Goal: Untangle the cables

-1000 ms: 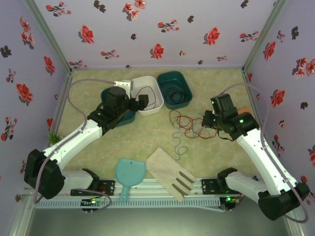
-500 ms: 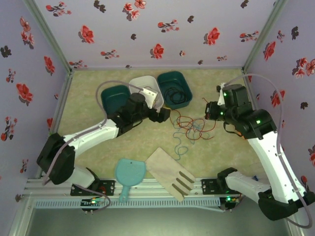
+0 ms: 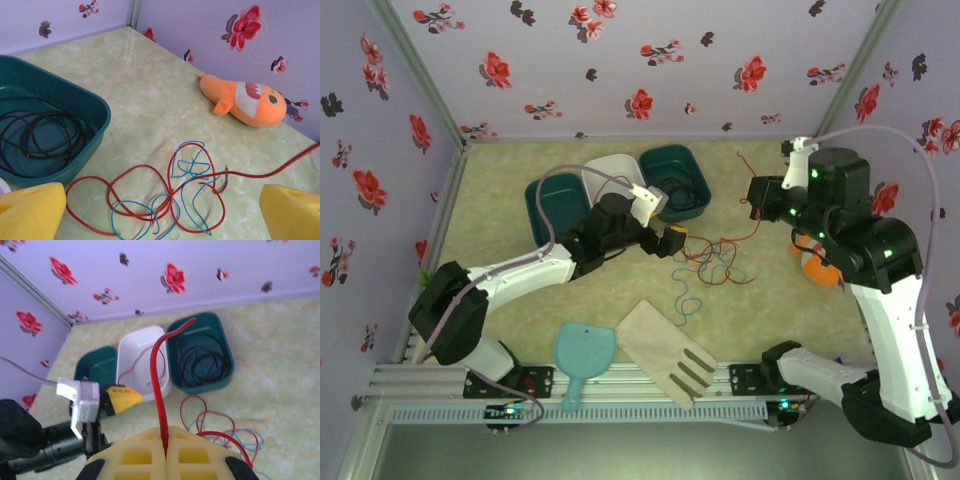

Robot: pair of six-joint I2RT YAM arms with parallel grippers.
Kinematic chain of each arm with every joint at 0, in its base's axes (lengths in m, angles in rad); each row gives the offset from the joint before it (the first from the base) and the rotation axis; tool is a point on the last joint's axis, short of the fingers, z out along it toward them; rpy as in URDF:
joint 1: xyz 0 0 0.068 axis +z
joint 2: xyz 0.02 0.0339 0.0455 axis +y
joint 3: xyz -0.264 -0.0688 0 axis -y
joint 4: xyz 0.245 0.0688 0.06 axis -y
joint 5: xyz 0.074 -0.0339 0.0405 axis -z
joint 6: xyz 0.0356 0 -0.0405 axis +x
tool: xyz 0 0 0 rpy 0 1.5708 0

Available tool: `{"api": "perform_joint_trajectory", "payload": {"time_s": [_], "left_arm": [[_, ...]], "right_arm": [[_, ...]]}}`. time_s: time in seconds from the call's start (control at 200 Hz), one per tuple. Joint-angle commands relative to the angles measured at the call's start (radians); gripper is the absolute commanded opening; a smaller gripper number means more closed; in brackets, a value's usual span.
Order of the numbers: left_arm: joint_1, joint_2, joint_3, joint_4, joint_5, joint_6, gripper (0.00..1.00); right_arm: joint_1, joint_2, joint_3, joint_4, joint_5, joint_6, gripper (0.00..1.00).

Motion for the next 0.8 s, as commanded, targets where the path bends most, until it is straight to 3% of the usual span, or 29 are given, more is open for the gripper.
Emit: {"api": "perform_joint_trajectory", "payload": {"time_s": [0.0,0.6,0.795], "left_arm": [[-0.007,0.004,0.004,0.048,0.018,0.031,1.00],[-0.005,-0.023,-0.013,0.054,-0.011,0.063,1.00],[-0.006,-0.003,-0.005,0.102,0.070,0.098,1.00]], "right_arm": [[0.006,0.011,0.091,-0.005,0.024,-0.046,0.00],[0.007,0.116,0.501,0.023,0.049,-0.136,0.00],[0.007,0.165,0.595,0.049,0.037,-0.133,0.00]]}}
